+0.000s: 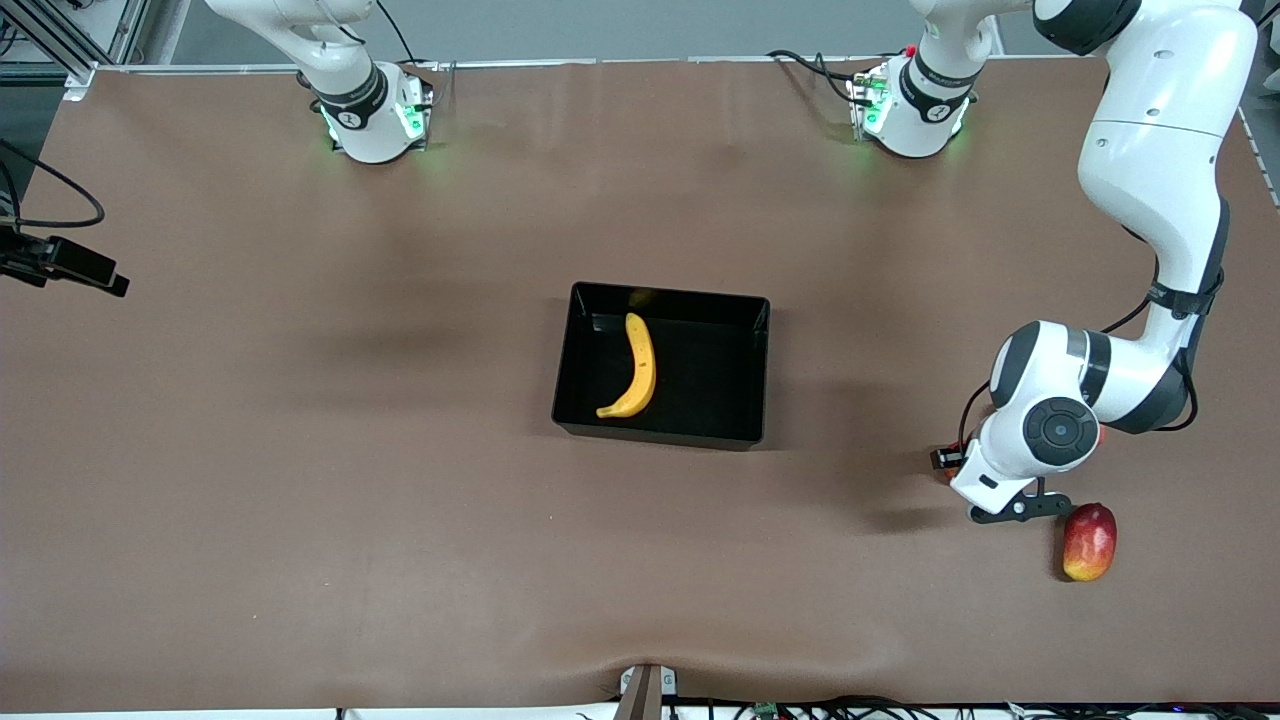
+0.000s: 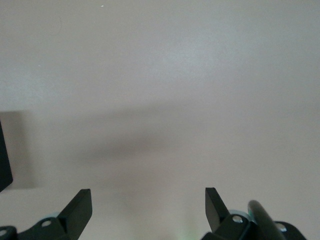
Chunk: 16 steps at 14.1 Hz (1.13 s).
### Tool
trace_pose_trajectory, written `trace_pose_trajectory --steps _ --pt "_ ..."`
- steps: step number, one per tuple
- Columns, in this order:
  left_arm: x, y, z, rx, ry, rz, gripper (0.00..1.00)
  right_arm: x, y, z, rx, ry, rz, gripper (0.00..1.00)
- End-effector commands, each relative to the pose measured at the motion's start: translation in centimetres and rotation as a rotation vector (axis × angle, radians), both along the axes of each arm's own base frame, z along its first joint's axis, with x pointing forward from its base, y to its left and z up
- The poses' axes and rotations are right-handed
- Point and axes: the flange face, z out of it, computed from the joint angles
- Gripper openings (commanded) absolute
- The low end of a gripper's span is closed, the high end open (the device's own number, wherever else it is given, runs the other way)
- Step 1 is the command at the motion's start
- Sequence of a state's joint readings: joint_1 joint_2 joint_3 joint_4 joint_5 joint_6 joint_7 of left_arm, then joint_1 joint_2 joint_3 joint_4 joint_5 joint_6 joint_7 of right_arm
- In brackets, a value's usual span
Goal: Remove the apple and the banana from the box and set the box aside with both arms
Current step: 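Lift the apple out and carry it toward the loose fruits, then lower the apple beside the red apple and open the left gripper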
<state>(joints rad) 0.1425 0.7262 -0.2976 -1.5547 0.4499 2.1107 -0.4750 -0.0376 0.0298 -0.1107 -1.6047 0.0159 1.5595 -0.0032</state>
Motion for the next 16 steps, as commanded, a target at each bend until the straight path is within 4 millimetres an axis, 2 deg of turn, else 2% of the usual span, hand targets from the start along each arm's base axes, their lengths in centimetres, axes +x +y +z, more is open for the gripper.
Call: trace_pose_trajectory --steps 1,4,5,8,11,12,13,15,16 --pt "0.4 -1.5 3.8 0.004 -0.039 -0.014 1.0 0.2 0.2 0.5 0.003 0.0 -0.002 1.0" --pt "-0.9 -6.0 8.3 -0.016 -0.023 -0.038 1.0 0.2 0.3 0.5 0.003 0.003 -0.001 1.0" --pt "-1.6 -7.6 9.2 -0.02 -0.005 -0.039 1.0 0.2 0.3 0.5 0.003 0.001 -0.001 1.0" --pt "-3.9 -15.7 11.5 -0.082 -0.029 0.008 1.0 0.2 0.4 0.5 0.003 0.001 -0.001 1.0" --pt "-7.1 -26.0 11.3 -0.149 -0.042 -0.041 1.0 0.2 0.1 0.5 0.004 0.0 -0.005 1.0" --pt "-7.6 -28.5 11.2 -0.172 -0.054 -0.061 1.0 0.2 0.0 0.5 0.005 0.001 -0.007 1.0" --pt "-8.6 -31.8 11.3 -0.2 -0.072 -0.108 1.0 0.2 -0.1 0.6 0.004 -0.002 -0.007 1.0" --pt "-11.4 -37.6 9.6 -0.24 -0.097 -0.197 1.0 0.2 0.1 0.7 0.002 -0.005 -0.001 1.0" --pt "-12.3 -39.5 8.0 -0.244 -0.115 -0.227 1.0 0.2 0.1 0.8 0.002 -0.006 -0.004 1.0"
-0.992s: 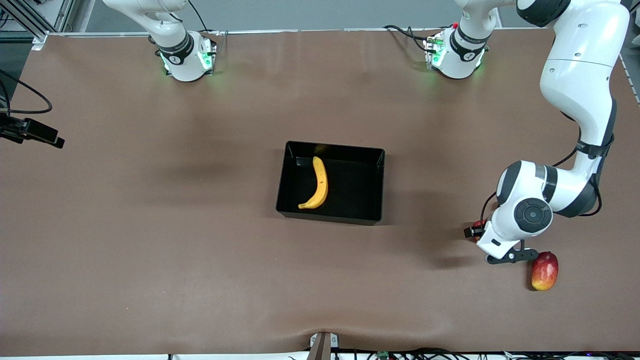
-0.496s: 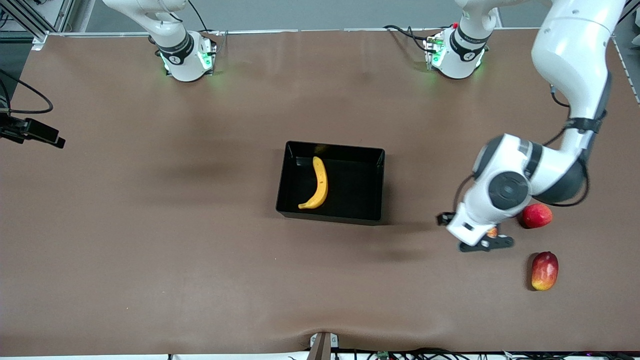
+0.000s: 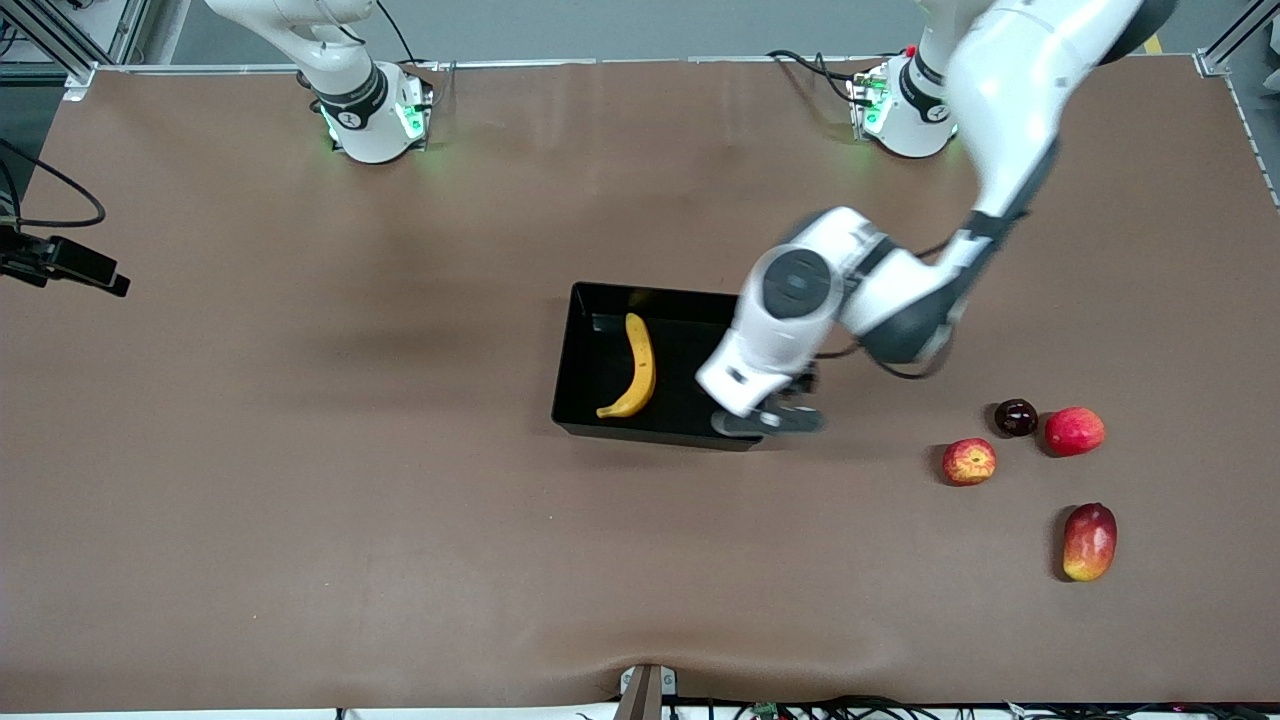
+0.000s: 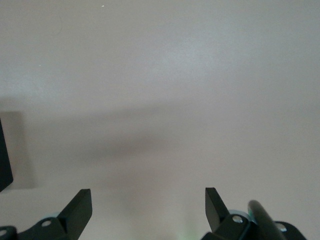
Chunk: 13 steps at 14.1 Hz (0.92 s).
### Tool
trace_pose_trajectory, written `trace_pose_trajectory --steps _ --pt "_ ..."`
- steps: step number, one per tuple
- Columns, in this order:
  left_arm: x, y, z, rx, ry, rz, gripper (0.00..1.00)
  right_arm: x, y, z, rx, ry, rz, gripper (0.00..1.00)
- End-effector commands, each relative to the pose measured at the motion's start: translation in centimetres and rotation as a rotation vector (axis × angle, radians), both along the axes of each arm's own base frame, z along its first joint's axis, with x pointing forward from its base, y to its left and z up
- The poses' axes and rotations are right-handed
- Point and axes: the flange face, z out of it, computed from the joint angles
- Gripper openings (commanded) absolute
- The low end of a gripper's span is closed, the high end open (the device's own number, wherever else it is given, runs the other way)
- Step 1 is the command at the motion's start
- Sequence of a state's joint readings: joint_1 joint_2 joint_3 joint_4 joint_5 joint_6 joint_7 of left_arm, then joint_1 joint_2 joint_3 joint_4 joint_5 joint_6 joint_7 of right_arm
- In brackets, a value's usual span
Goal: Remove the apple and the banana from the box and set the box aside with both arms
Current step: 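Move the left gripper back into the box and grasp the banana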
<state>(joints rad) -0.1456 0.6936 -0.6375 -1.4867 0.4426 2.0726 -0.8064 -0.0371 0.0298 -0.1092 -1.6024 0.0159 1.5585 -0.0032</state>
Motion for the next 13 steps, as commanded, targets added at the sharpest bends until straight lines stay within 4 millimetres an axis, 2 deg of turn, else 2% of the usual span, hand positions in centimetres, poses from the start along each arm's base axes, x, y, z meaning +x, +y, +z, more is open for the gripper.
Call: trace_pose_trajectory --steps 1,5,7,9,10,13 --pt "-1.7 -4.9 -3.4 -0.015 -0.055 -0.065 1.0 0.1 -0.5 0.7 0.002 -0.005 -0.01 1.0" --pt "-5.1 -9.5 -8.5 -0.033 -0.085 -0.084 1.0 0.2 -0.3 0.7 0.004 -0.005 -0.007 1.0" --pt "-5.9 -11.4 -9.7 -0.07 -0.095 -0.103 1.0 0.3 0.5 0.7 0.004 -0.005 0.005 1.0" --pt "-5.9 -11.2 -10.8 -0.051 -0.096 -0.108 1.0 0.4 1.4 1.1 0.003 -0.014 0.019 1.0" --pt "-6.6 -11.7 -11.5 -0.044 -0.091 -0.117 1.0 0.5 1.4 1.0 0.002 -0.016 0.019 1.0" --pt "-6.7 -11.4 -13.1 -0.031 -0.074 -0.091 1.0 0.5 1.5 0.7 0.003 -0.005 0.019 1.0"
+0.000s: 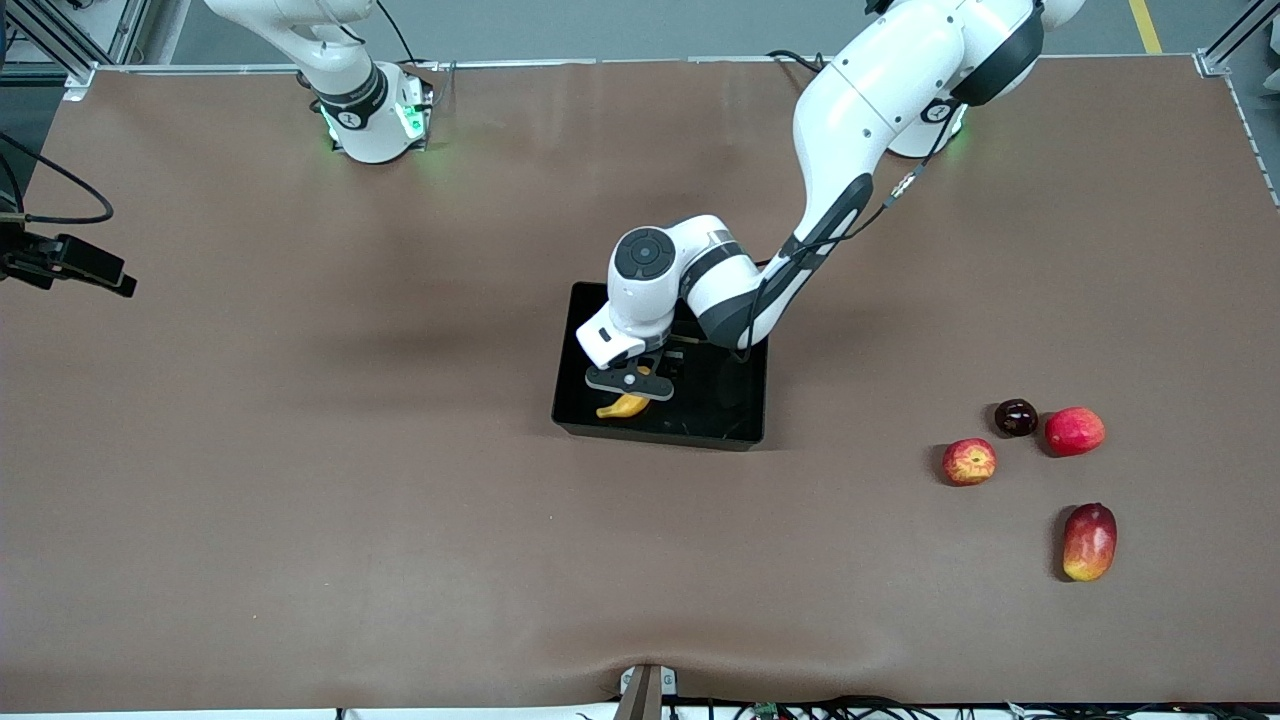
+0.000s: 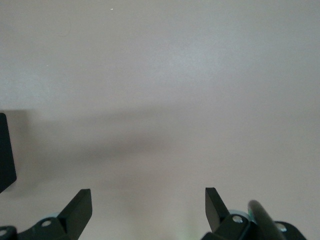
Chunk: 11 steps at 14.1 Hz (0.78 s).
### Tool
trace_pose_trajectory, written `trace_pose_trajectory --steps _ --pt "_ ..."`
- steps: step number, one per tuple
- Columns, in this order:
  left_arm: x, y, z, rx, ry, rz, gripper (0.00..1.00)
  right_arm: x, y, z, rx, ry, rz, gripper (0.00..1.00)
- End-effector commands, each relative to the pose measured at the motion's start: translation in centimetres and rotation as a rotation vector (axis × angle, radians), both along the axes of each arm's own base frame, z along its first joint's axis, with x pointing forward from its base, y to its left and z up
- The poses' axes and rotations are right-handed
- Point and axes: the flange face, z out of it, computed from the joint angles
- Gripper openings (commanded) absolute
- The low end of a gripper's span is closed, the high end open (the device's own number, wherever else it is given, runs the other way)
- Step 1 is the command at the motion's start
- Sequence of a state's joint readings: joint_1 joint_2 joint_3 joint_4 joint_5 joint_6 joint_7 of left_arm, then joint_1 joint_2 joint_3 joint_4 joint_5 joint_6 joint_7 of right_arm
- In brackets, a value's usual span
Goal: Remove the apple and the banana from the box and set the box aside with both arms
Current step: 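Move the left gripper back into the box and grasp the banana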
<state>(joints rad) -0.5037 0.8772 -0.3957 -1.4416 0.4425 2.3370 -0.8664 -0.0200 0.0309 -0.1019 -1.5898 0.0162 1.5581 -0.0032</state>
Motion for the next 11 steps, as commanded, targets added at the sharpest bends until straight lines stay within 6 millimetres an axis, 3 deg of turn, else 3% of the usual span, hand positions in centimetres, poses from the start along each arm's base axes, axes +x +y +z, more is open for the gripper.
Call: trace_pose_trajectory --steps 1,3,4,6,7,11 --pt "0.0 -0.6 -0.6 -0.006 -0.008 0.032 0.97 0.2 0.0 0.1 0.004 0.008 -0.007 1.0" --pt "-0.3 -0.6 -1.2 -0.004 0.0 0.038 0.84 0.3 -0.2 0.1 0.004 0.003 -0.01 1.0" --pt "-0.3 -0.6 -1.4 -0.002 0.003 0.039 0.69 0.2 -0.7 0.2 0.004 0.001 -0.019 1.0" --pt "-0.2 -0.6 -1.4 -0.004 0.006 0.042 0.17 0.3 -0.8 0.0 0.004 0.003 -0.021 1.0" --pt "-0.2 -0.6 -1.4 -0.004 0.004 0.039 0.0 0.4 -0.5 0.1 0.003 0.001 -0.016 1.0" --pt "0.5 -0.5 0.3 -0.014 -0.019 0.046 0.0 0.3 -0.5 0.0 0.004 0.003 -0.016 1.0"
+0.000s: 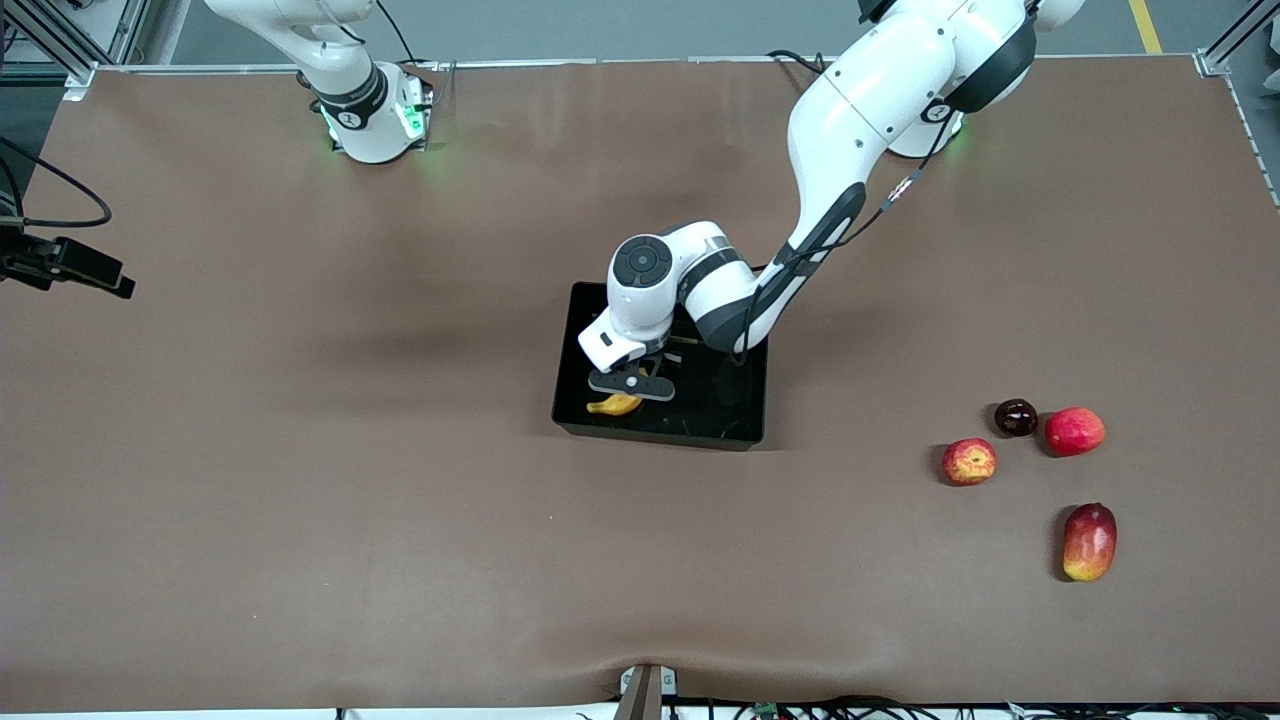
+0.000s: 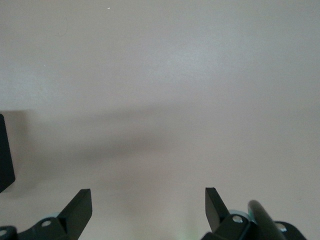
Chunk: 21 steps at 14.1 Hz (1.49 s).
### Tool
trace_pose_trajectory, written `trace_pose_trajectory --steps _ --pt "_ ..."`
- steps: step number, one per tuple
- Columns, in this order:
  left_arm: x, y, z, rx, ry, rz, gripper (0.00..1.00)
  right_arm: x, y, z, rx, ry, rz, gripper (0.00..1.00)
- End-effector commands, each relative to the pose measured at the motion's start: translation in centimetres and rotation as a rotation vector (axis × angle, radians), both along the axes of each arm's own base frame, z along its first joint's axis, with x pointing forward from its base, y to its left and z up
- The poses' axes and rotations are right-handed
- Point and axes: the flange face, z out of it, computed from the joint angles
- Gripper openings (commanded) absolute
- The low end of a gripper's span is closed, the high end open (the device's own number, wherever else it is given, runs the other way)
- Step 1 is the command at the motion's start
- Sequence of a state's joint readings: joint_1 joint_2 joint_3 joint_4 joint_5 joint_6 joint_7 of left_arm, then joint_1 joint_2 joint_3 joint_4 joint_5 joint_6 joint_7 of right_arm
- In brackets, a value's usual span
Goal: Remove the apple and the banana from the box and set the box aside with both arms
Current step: 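Lift the banana with the left gripper while the right gripper reaches out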
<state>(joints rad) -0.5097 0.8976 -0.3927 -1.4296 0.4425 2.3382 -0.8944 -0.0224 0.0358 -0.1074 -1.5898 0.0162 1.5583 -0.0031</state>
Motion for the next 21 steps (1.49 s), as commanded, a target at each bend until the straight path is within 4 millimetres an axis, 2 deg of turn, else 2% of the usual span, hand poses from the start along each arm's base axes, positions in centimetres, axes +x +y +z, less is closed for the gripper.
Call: trace_pose_trajectory --steps 1,4,7,8,9,11,13,14,15,17,18,20,21 --pt "0.9 -0.2 2.0 -0.017 -0.037 0.021 0.0 0.2 -0.1 0.3 0.004 0.0 -0.01 1.0" --pt "1.4 0.3 4.7 0.005 -0.05 0.032 0.0 0.3 -0.3 0.4 0.002 -0.006 -0.002 1.0" --pt "2.5 1.7 9.6 0.056 -0.061 0.057 0.0 0.9 0.1 0.0 0.002 -0.005 0.007 1.0" --pt "3.4 2.9 12.0 0.079 -0.065 0.081 0.0 1.6 0.4 -1.3 -0.005 0.014 0.018 1.0" --pt "4.1 4.2 14.1 0.1 -0.07 0.093 0.0 2.2 0.9 -1.5 -0.003 0.012 0.027 1.0" --pt "6.0 7.3 18.4 0.099 -0.103 0.122 0.0 3.9 2.4 -5.1 -0.009 0.074 0.054 1.0" --pt "8.1 11.4 20.7 0.135 -0.078 0.113 0.0 4.3 4.3 -5.9 -0.001 0.087 0.085 1.0" --pt "9.5 14.3 21.6 0.157 -0.07 0.096 0.0 4.4 6.4 -6.3 0.001 0.093 0.117 1.0" --pt "11.0 17.3 22.1 0.178 -0.058 0.074 0.0 4.4 9.5 -6.4 0.014 0.094 0.149 1.0" --pt "14.0 23.2 22.3 0.204 -0.039 0.022 0.0 4.6 13.6 -7.8 0.108 0.116 0.135 1.0" --pt "15.2 25.9 22.2 0.21 -0.031 -0.006 0.0 5.0 15.1 -8.8 0.15 0.12 0.111 1.0" --pt "17.8 32.6 21.0 0.225 0.003 -0.059 0.0 5.2 20.1 -10.3 0.154 0.099 0.172 1.0" --pt "18.9 35.8 19.8 0.229 0.019 -0.096 0.0 5.3 21.9 -11.3 0.147 0.098 0.165 1.0"
